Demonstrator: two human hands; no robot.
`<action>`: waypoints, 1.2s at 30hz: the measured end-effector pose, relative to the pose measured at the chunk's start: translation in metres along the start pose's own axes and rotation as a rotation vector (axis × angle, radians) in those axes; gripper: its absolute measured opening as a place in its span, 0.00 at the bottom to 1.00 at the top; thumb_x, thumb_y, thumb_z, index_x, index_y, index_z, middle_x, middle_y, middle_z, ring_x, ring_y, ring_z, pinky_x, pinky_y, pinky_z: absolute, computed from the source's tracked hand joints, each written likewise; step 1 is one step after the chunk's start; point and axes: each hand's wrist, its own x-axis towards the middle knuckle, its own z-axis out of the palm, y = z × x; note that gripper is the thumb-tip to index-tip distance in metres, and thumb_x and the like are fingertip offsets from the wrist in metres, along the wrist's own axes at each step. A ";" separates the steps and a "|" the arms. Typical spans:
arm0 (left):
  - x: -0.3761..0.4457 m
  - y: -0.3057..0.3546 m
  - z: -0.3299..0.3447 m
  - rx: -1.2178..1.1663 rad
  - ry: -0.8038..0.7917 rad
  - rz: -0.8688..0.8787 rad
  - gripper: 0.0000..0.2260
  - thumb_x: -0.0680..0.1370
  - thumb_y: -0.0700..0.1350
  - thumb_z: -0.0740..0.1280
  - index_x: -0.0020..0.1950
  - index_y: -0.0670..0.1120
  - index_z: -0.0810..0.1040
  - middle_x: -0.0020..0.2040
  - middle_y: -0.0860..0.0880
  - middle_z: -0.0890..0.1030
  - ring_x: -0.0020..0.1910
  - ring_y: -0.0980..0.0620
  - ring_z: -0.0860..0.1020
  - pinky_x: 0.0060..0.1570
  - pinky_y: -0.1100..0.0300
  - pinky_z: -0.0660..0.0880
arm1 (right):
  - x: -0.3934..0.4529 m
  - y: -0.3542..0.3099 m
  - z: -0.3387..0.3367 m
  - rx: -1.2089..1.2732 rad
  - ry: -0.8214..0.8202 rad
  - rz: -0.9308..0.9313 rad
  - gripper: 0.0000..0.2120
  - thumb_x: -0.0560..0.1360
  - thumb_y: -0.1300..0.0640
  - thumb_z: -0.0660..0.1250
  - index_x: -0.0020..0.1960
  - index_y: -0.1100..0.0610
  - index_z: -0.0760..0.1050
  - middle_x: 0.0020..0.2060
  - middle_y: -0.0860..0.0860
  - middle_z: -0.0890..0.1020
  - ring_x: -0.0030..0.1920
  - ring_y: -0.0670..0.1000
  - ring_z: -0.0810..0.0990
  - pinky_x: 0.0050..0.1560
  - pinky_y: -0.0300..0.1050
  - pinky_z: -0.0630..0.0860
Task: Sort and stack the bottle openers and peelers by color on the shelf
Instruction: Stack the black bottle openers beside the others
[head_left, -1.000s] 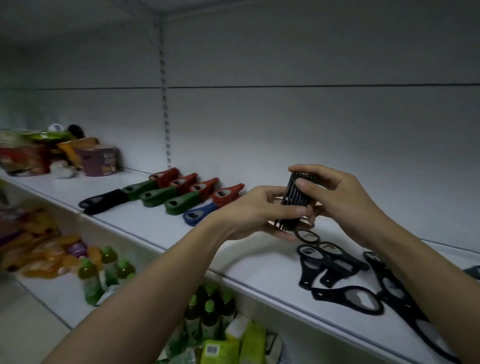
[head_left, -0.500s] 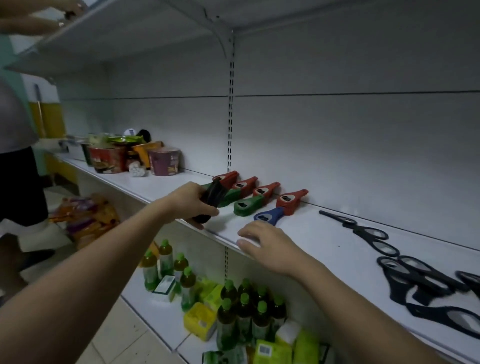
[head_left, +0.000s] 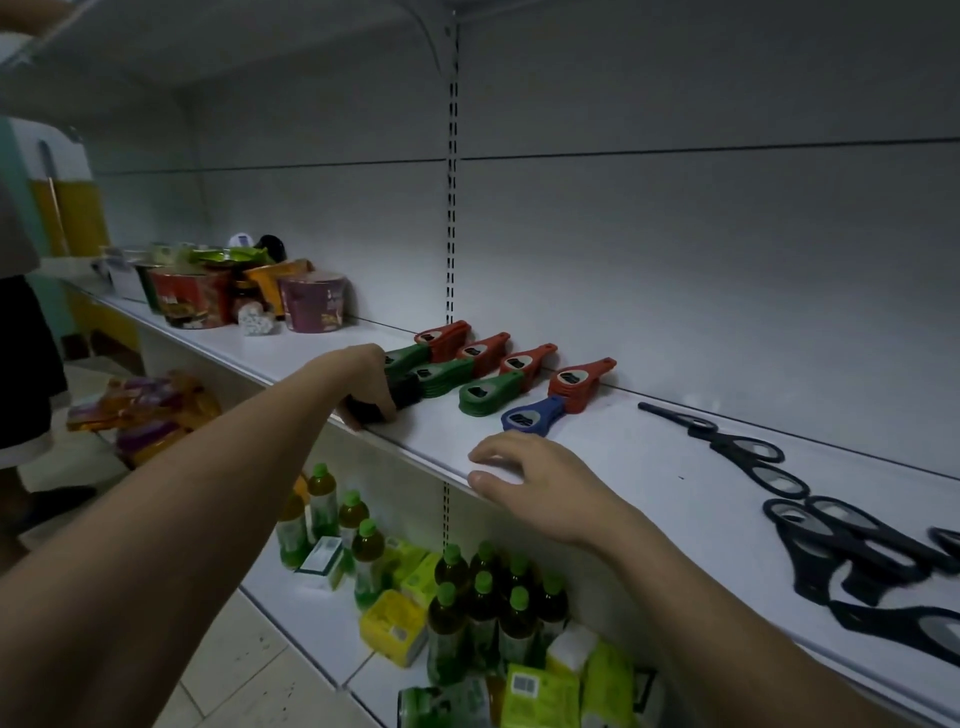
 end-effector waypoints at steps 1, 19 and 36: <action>0.001 0.001 0.000 0.004 0.010 0.004 0.21 0.70 0.37 0.77 0.59 0.38 0.72 0.51 0.36 0.76 0.38 0.38 0.82 0.33 0.47 0.83 | 0.000 0.001 0.000 0.007 0.003 0.001 0.18 0.78 0.43 0.64 0.65 0.48 0.76 0.64 0.41 0.77 0.63 0.40 0.74 0.66 0.42 0.71; -0.052 0.062 -0.011 0.284 0.366 0.389 0.25 0.79 0.55 0.68 0.71 0.45 0.70 0.67 0.42 0.75 0.61 0.43 0.75 0.61 0.50 0.74 | -0.039 -0.003 -0.037 0.052 0.102 0.040 0.14 0.80 0.49 0.62 0.65 0.47 0.75 0.64 0.44 0.74 0.64 0.45 0.73 0.66 0.44 0.70; -0.036 0.259 0.194 -0.185 0.215 0.529 0.16 0.79 0.38 0.61 0.66 0.45 0.75 0.66 0.42 0.76 0.64 0.42 0.75 0.63 0.50 0.72 | -0.262 0.134 -0.175 -0.312 0.092 0.624 0.41 0.65 0.17 0.47 0.75 0.32 0.55 0.76 0.36 0.58 0.76 0.43 0.57 0.76 0.57 0.53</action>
